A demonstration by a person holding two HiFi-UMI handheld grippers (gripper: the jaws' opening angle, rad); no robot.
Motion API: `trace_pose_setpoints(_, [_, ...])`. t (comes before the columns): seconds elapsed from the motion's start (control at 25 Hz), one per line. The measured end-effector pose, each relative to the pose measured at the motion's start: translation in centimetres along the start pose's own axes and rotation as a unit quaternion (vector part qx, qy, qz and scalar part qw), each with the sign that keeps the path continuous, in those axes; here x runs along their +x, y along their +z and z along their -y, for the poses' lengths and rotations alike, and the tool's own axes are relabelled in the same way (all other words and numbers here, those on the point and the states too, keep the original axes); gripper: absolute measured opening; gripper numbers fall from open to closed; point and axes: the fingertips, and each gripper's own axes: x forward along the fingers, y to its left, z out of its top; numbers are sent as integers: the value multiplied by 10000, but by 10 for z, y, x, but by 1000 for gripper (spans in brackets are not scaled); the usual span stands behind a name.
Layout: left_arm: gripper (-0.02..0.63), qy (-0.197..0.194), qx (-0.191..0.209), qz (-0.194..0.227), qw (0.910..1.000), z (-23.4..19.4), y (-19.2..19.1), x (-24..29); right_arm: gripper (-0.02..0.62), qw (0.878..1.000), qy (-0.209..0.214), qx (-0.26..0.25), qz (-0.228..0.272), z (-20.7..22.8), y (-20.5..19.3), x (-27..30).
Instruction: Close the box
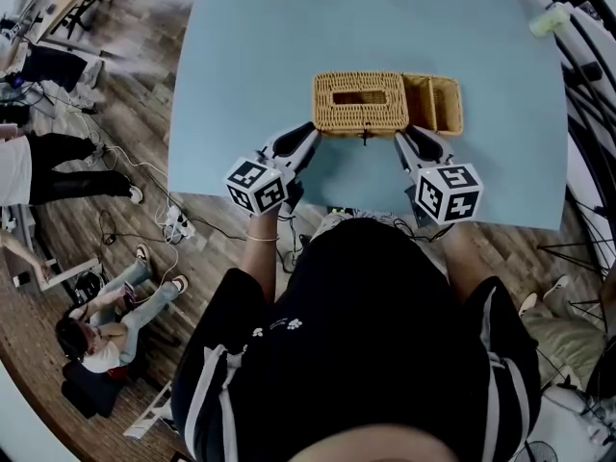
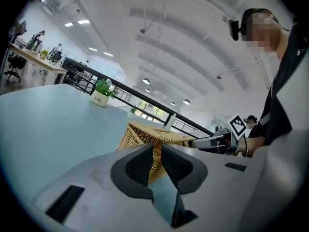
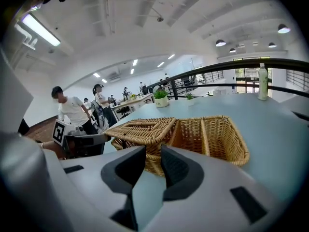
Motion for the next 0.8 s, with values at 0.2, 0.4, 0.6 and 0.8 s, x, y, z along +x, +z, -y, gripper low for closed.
trace_pose_setpoints(0.2, [52,-7,-22,-107,9999,0,-5,4,98,10000,-6,28,-59,2,-3,1])
trace_pose_setpoints(0.4, [52,-6,-60,-170,9998,-1,-11,3,98,10000,-19,53,-79,1,-6,1])
trace_pose_setpoints(0.6, [52,37,-58,-234,9997,-4,-17,-1,99,10000,-28,59,-61,-1,-7,2])
trace_pose_setpoints(0.8, [52,75,-91,-174,9998,-2,-15,-5,98,10000,-27,50,4,-3,-4,-2])
